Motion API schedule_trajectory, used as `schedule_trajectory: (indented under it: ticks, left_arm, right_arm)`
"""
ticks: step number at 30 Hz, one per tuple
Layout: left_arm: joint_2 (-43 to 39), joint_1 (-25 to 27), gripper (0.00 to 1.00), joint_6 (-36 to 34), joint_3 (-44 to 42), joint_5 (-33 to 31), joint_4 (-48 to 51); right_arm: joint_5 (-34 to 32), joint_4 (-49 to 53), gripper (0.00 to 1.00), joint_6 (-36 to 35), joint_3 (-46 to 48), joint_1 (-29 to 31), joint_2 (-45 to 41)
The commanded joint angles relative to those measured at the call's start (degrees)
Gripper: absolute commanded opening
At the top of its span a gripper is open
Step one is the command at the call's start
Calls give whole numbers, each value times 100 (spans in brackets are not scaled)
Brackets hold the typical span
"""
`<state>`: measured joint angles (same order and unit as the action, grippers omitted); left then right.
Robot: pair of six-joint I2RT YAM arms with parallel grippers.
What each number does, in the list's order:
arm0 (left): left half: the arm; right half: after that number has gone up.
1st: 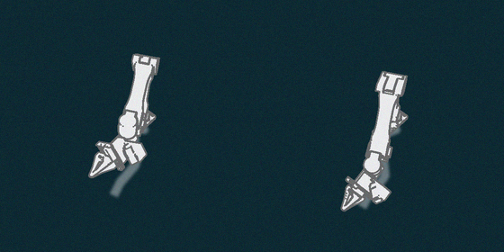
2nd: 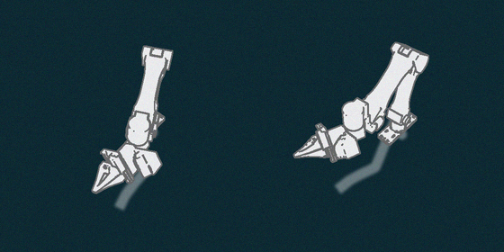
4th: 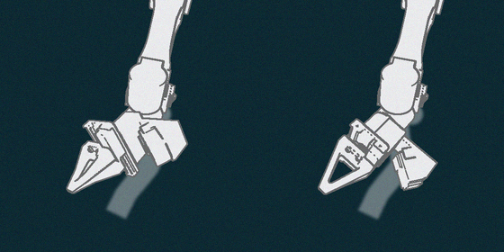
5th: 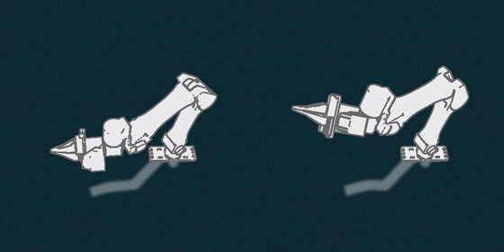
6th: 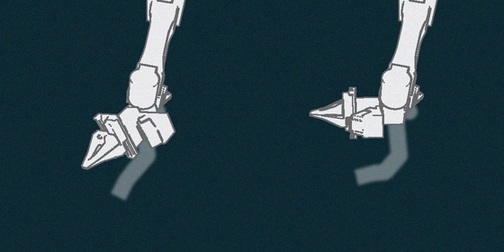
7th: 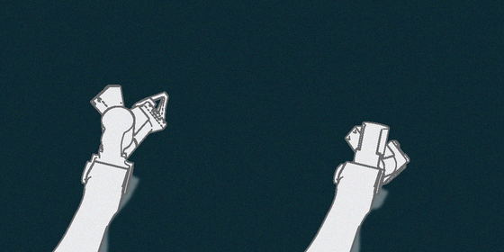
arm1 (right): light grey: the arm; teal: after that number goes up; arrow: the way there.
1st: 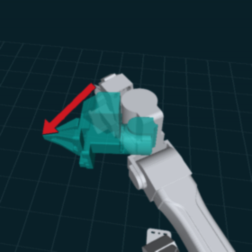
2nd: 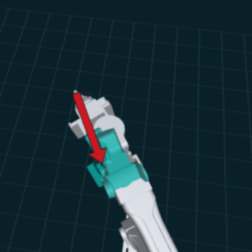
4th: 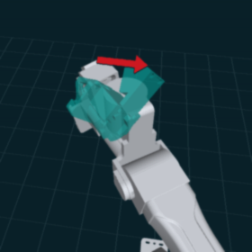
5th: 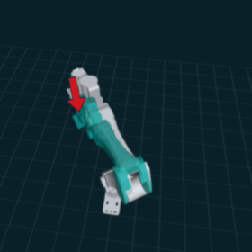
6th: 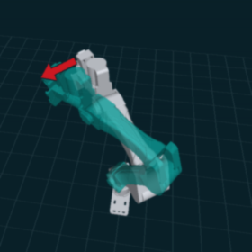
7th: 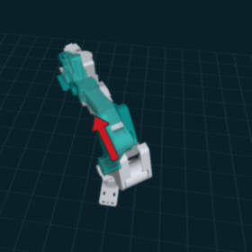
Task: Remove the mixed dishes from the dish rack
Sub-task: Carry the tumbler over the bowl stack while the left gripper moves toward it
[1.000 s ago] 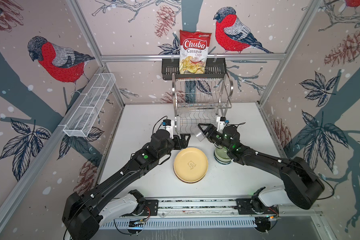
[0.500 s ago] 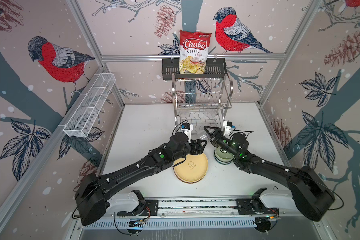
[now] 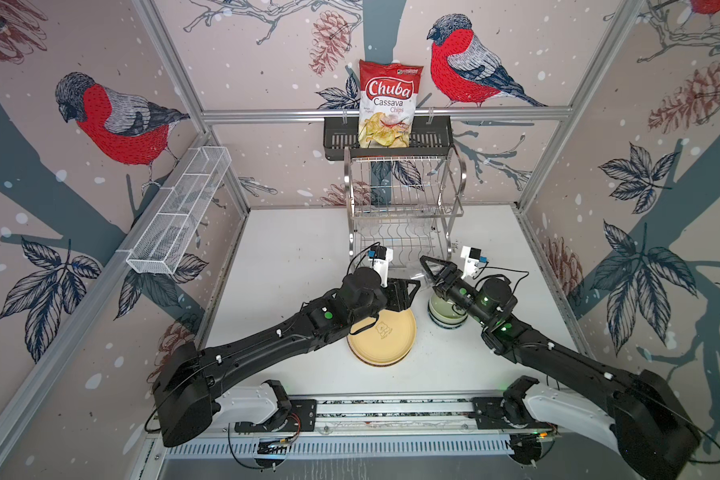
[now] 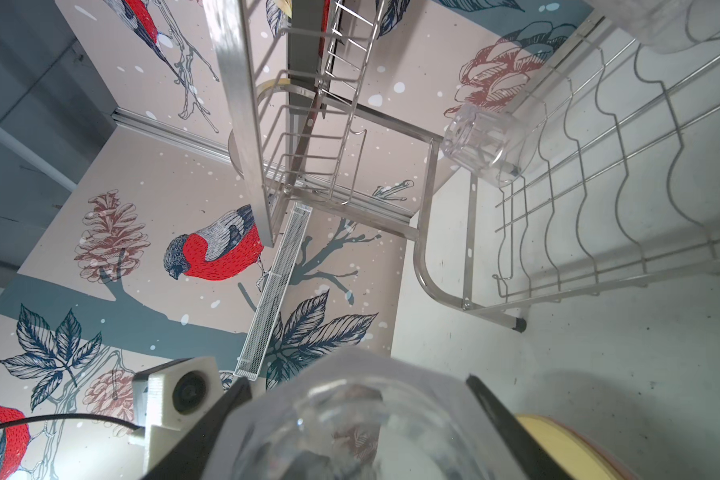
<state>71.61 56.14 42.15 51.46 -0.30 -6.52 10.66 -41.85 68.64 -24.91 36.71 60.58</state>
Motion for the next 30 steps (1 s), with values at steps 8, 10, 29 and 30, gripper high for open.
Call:
schedule_trajectory:
  ticks: [8,10,29,30]
  left_arm:
    - [11,64,41,-122,101,-24,-491]
    - [-55,64,29,-179,101,-39,-510]
    - [-777,4,0,-674,-136,-643,-472]
    - [-801,-34,0,-687,-128,-644,-419]
  right_arm:
    - [0,-624,17,186,-101,348,398]
    - [-38,-688,16,248,-135,428,445]
    - [-499,-545,28,-10,-590,943,587]
    - [-554,-524,30,-41,-577,960,565]
